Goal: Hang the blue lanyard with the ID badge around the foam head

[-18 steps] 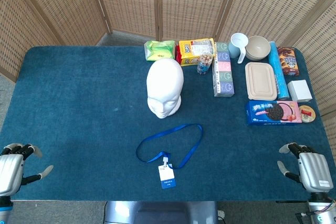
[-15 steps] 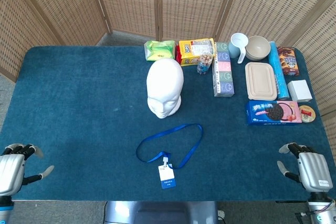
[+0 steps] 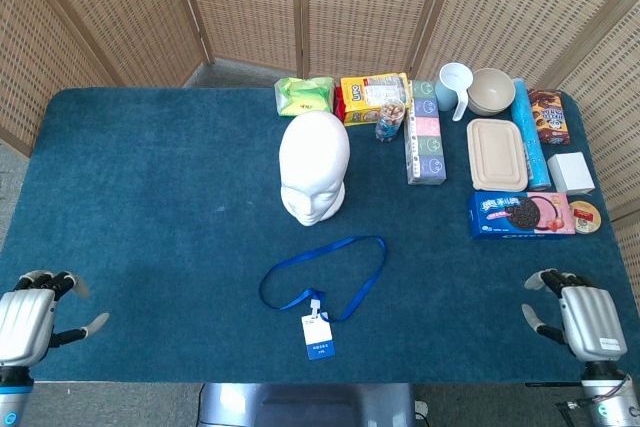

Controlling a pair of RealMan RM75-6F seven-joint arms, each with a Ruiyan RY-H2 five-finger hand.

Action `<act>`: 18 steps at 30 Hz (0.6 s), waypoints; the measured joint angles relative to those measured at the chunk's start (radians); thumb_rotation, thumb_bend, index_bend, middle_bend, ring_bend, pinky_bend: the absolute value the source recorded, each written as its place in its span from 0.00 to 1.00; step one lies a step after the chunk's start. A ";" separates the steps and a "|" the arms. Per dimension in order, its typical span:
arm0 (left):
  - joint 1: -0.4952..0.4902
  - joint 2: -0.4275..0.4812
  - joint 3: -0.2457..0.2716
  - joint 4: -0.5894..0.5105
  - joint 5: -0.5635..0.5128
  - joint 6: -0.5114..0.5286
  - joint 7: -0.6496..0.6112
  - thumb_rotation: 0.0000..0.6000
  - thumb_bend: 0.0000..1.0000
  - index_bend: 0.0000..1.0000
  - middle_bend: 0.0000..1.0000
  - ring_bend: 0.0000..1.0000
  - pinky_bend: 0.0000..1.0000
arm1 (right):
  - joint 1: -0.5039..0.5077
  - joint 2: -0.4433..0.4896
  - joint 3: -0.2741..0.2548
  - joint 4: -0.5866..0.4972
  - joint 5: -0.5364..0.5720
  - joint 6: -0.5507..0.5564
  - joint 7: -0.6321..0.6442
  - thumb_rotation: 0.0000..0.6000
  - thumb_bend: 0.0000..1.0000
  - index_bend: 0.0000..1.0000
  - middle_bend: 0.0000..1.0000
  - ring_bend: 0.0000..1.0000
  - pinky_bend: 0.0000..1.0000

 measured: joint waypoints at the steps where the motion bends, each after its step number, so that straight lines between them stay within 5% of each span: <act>1: -0.004 0.001 -0.003 -0.001 -0.002 -0.004 0.002 0.76 0.14 0.53 0.50 0.43 0.29 | 0.004 -0.002 0.002 -0.003 0.000 -0.004 -0.003 1.00 0.34 0.44 0.46 0.46 0.41; 9: -0.044 -0.001 -0.020 -0.013 -0.013 -0.058 0.033 0.76 0.14 0.53 0.50 0.43 0.28 | 0.060 -0.017 0.024 -0.047 0.013 -0.073 -0.060 1.00 0.34 0.44 0.50 0.51 0.50; 18: -0.103 -0.001 -0.058 -0.016 -0.034 -0.116 0.053 0.76 0.14 0.53 0.50 0.43 0.28 | 0.137 -0.107 0.091 -0.100 0.148 -0.142 -0.265 1.00 0.33 0.44 0.61 0.77 0.80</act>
